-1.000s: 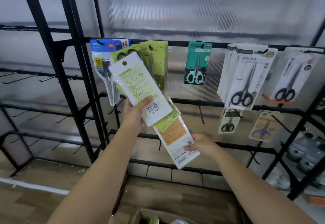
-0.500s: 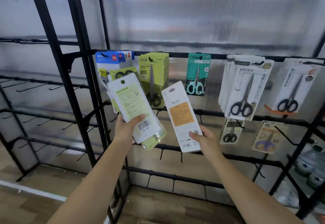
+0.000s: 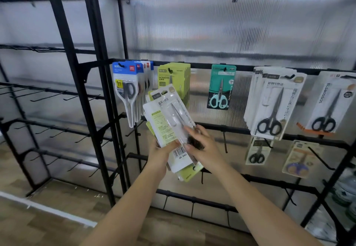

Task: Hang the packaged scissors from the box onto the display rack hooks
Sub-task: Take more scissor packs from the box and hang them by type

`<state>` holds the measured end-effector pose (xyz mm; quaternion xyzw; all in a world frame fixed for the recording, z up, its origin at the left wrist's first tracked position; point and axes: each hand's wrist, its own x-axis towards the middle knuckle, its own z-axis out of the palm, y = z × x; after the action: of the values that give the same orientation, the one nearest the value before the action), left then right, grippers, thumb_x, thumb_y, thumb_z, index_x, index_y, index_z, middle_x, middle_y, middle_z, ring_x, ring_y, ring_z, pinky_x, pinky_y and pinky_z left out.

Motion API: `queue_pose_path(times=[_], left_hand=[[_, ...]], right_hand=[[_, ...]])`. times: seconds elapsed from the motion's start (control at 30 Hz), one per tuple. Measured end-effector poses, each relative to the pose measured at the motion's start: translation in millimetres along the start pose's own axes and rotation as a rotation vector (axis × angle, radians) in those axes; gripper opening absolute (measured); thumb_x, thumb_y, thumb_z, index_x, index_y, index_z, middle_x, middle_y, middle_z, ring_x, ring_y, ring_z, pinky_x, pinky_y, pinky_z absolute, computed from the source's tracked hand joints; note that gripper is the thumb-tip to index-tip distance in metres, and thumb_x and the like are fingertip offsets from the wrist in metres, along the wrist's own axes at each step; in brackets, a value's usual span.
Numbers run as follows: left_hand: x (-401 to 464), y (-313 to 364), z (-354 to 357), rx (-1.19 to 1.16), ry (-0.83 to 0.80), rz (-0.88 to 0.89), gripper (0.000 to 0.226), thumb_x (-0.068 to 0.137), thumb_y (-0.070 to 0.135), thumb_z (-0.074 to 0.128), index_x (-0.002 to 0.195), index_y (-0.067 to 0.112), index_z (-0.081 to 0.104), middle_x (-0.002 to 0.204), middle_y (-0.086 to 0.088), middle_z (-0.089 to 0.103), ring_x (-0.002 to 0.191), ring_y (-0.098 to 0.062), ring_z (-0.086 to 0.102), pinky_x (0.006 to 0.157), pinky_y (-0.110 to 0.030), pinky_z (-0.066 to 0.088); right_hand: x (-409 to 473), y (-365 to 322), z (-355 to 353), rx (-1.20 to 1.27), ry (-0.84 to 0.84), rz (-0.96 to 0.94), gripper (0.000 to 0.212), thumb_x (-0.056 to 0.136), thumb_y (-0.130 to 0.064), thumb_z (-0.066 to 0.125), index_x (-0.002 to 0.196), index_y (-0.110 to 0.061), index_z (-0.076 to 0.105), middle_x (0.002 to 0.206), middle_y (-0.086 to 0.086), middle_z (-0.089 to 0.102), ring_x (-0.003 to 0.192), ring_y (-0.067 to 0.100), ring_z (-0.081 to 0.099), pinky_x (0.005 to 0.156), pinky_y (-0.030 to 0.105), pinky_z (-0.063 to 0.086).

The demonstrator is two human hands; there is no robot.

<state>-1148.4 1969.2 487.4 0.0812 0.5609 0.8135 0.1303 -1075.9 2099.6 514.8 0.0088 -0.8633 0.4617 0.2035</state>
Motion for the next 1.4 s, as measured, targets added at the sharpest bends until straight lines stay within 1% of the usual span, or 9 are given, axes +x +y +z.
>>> queue_pose_path(times=[0.17,0.3,0.5,0.73,0.9,1.0,1.13,1.27,1.4], left_hand=[[-1.3,2.5,6.0,0.015,-0.030,-0.010,0.050,0.064,0.011,0.081,0.108,0.025,0.060,0.097,0.003,0.073,0.085,-0.022,0.071,0.067,-0.041,0.058],[0.6,0.5,16.7,0.023,-0.058,0.022,0.039,0.073,0.003,0.076,0.097,0.028,0.058,0.083,0.014,0.073,0.071,-0.011,0.072,0.052,-0.031,0.054],[1.8,-7.7,52.0,-0.002,-0.204,0.010,0.043,0.072,0.003,0.077,0.105,0.025,0.060,0.097,0.009,0.074,0.083,-0.015,0.072,0.060,-0.035,0.057],[0.0,-28.1,105.3,-0.047,-0.337,-0.058,0.043,0.073,0.004,0.077,0.107,0.023,0.058,0.096,0.007,0.074,0.085,-0.018,0.072,0.066,-0.041,0.059],[0.2,-33.6,123.1,-0.066,-0.380,-0.076,0.044,0.073,-0.002,0.076,0.107,0.020,0.059,0.095,0.007,0.074,0.084,-0.018,0.072,0.069,-0.042,0.059],[-1.6,-34.5,124.6,-0.040,-0.412,-0.067,0.044,0.074,-0.001,0.075,0.109,0.019,0.059,0.102,0.002,0.073,0.090,-0.022,0.071,0.076,-0.049,0.057],[-0.4,-33.0,121.1,-0.033,-0.401,-0.074,0.043,0.074,-0.001,0.075,0.108,0.020,0.059,0.105,-0.001,0.073,0.090,-0.023,0.071,0.078,-0.052,0.056],[4.8,-29.1,114.5,-0.029,-0.369,-0.080,0.041,0.073,0.000,0.076,0.103,0.022,0.059,0.104,0.000,0.073,0.091,-0.024,0.071,0.078,-0.052,0.056],[8.7,-23.9,107.3,-0.042,-0.360,-0.072,0.040,0.073,-0.001,0.075,0.103,0.020,0.060,0.102,-0.002,0.073,0.088,-0.024,0.071,0.077,-0.052,0.056]], right_hand=[[7.1,7.5,-7.3,0.196,0.071,0.097,0.111,0.066,-0.016,0.084,0.147,-0.039,0.012,0.134,-0.009,0.039,0.128,0.007,0.038,0.110,0.036,0.034],[0.7,24.1,-17.5,0.223,0.255,0.107,0.106,0.062,-0.018,0.086,0.145,-0.037,0.023,0.111,-0.028,0.043,0.104,-0.015,0.047,0.083,0.003,0.040],[-22.2,43.7,-54.9,0.083,0.503,0.134,0.096,0.069,-0.018,0.081,0.145,-0.036,0.025,0.107,-0.017,0.043,0.112,0.013,0.047,0.098,0.032,0.039],[-61.7,52.4,-108.4,0.025,0.816,0.127,0.081,0.080,-0.015,0.071,0.140,-0.042,0.025,0.111,-0.004,0.049,0.102,0.003,0.044,0.081,0.001,0.033],[-69.1,48.3,-152.8,-0.023,0.980,0.274,0.078,0.083,-0.024,0.069,0.146,-0.034,0.024,0.112,0.005,0.045,0.117,0.029,0.047,0.105,0.044,0.037],[-65.7,44.7,-168.1,-0.077,0.949,0.264,0.077,0.082,-0.027,0.069,0.146,-0.028,0.026,0.141,0.002,0.042,0.131,0.020,0.038,0.108,0.040,0.032],[-64.2,40.6,-175.1,-0.145,0.927,0.264,0.072,0.082,-0.026,0.070,0.144,-0.028,0.033,0.123,-0.010,0.049,0.110,0.006,0.046,0.085,0.014,0.038],[-60.4,38.5,-177.3,-0.112,0.930,0.265,0.067,0.083,-0.029,0.069,0.141,-0.030,0.037,0.128,-0.003,0.053,0.128,0.019,0.044,0.106,0.046,0.037],[-51.3,35.7,-181.8,-0.134,0.890,0.294,0.063,0.084,-0.029,0.067,0.140,-0.029,0.039,0.137,0.003,0.047,0.126,0.021,0.045,0.103,0.047,0.041]])
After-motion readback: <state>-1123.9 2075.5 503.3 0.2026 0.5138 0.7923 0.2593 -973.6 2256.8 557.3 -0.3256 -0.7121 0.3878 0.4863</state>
